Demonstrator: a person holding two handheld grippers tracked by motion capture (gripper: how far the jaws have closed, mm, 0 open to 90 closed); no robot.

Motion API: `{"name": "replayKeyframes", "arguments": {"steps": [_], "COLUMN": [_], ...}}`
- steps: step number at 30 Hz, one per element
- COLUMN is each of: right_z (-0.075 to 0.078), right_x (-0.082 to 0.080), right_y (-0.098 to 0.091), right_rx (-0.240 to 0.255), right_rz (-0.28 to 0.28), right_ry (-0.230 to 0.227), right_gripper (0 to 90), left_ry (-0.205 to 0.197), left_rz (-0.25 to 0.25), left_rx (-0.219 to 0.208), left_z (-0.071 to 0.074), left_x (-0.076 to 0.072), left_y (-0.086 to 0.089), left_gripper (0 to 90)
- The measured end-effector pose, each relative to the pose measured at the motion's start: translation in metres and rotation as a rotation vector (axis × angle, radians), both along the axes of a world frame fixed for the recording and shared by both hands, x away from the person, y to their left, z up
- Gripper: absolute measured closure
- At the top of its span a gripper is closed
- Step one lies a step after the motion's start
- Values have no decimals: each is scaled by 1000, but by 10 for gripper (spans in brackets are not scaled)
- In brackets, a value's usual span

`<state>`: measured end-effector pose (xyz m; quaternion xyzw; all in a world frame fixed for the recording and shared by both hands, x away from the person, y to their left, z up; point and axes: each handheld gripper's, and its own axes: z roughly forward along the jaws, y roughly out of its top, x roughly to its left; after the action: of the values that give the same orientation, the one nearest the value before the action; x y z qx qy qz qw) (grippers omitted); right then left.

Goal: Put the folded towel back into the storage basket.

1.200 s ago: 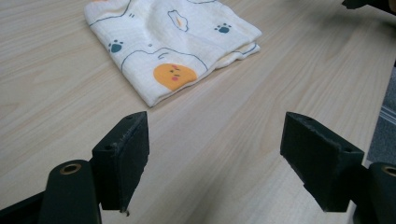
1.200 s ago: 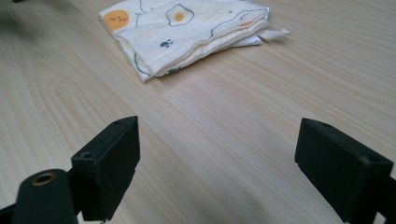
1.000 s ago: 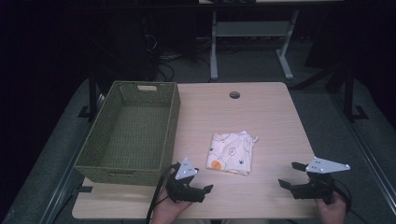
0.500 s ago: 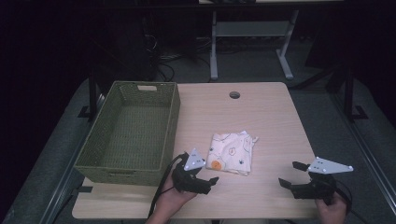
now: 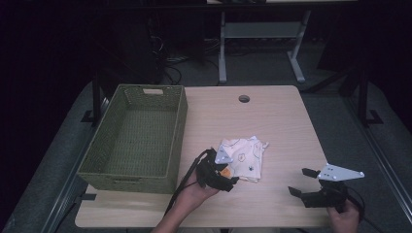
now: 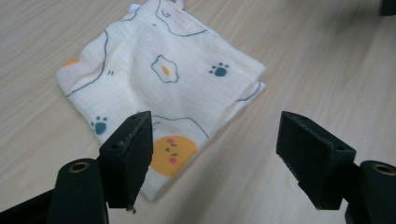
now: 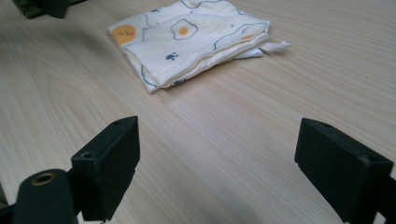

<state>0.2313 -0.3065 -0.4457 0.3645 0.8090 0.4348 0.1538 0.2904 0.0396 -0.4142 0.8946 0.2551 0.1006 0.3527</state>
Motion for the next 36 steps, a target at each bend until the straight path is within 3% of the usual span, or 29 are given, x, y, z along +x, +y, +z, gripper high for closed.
{"name": "replayKeyframes", "arguments": {"steps": [4, 10, 14, 20, 26, 36], "right_z": [0, -1, -1, 0, 0, 2], "right_x": [1, 1, 1, 1, 1, 0], "right_y": [0, 0, -2, -1, -1, -3], "right_rx": [5, 8, 12, 12, 9, 19], "right_rz": [2, 6, 4, 5, 9, 5], "right_ry": [-4, 2, -1, -5, -3, -12], "right_gripper": [135, 135, 135, 135, 135, 135], "left_ry": [29, 19, 30, 60, 63, 86], "left_rz": [14, 24, 21, 34, 47, 50], "left_rx": [17, 48, 89, 120, 135, 196], "left_z": [0, 3, 0, -11, -12, -19], "left_x": [11, 24, 33, 41, 51, 72], "left_y": [-6, -18, -26, -34, -40, -52], "left_gripper": [270, 273, 282, 299, 303, 325]}}
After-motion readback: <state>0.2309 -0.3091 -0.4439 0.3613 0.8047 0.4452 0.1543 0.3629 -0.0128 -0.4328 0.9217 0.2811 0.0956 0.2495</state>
